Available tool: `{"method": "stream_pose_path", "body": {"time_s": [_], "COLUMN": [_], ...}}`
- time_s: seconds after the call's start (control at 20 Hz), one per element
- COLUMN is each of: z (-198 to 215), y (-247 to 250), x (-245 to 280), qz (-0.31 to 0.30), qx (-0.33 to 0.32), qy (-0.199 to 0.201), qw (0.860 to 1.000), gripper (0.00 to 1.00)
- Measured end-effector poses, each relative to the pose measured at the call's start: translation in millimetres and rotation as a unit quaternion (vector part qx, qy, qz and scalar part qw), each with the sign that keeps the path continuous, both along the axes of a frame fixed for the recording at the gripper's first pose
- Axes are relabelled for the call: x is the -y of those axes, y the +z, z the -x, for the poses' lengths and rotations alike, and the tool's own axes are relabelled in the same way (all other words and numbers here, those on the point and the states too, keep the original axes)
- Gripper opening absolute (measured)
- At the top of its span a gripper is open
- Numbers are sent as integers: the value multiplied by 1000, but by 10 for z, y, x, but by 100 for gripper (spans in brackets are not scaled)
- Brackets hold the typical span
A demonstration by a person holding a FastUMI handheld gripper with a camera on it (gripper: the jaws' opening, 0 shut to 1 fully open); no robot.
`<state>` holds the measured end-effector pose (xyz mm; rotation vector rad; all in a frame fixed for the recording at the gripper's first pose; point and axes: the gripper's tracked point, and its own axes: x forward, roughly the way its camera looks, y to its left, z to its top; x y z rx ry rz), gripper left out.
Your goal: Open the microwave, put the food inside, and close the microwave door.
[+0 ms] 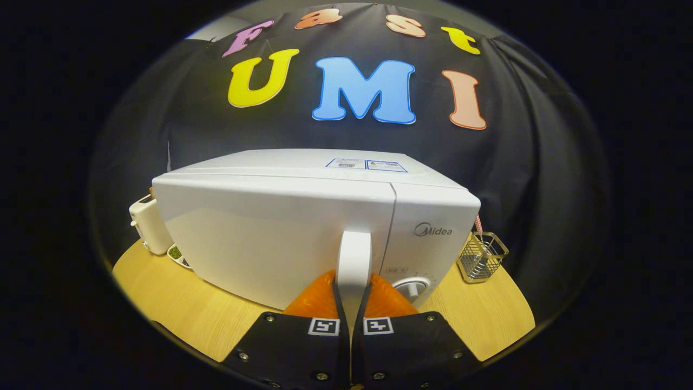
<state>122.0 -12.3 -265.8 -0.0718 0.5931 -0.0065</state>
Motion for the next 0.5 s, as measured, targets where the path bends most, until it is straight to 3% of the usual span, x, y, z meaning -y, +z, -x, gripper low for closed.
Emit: {"method": "stream_pose_path", "body": {"time_s": [0.35,0.5], "z": [21,282], "y": [11,66], "x": [-10,-92], "qz": [8,27], "qx": [-6,-4], "qy": [6,27], "qw": [1000,999], "gripper": [2,2]}}
